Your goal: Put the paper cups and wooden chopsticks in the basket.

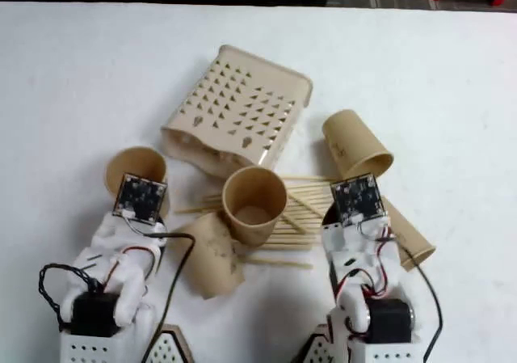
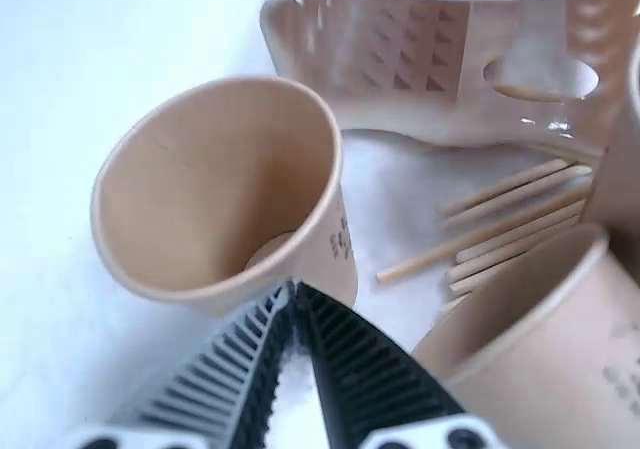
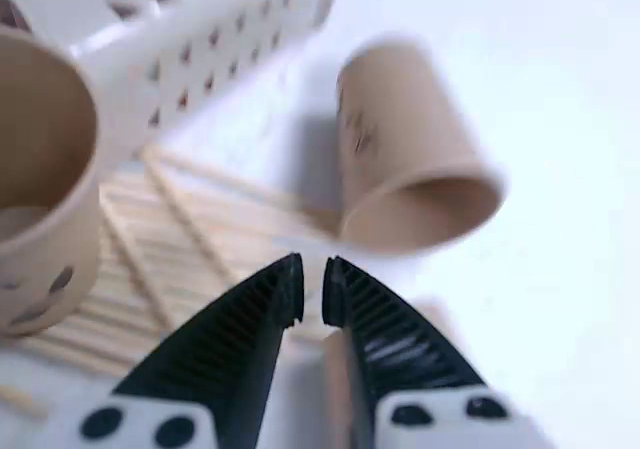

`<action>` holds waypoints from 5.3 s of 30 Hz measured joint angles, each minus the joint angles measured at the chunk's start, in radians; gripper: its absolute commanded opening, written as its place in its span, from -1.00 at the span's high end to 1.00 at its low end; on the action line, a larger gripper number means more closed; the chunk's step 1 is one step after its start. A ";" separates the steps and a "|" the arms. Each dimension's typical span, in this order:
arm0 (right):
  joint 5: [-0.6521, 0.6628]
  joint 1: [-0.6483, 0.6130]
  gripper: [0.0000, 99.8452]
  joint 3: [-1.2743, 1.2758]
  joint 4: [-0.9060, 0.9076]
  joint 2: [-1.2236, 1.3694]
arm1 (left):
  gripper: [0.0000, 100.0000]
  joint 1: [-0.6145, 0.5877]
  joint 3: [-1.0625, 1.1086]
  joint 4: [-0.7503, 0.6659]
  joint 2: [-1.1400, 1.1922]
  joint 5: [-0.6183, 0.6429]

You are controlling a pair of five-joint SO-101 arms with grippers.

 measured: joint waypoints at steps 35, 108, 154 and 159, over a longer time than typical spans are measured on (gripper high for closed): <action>0.273 -0.562 0.44 -1.274 0.127 1.674 | 0.94 -0.051 0.046 -0.040 0.005 -0.002; 0.339 -0.144 0.73 -1.571 0.009 1.867 | 0.94 -0.054 0.112 -0.130 0.002 -0.002; 0.100 -0.318 0.93 -1.571 -0.344 2.067 | 0.94 -0.054 0.112 -0.130 0.002 -0.003; 0.258 -0.361 0.96 -1.571 -0.318 2.067 | 0.94 -0.054 0.112 -0.130 0.002 -0.003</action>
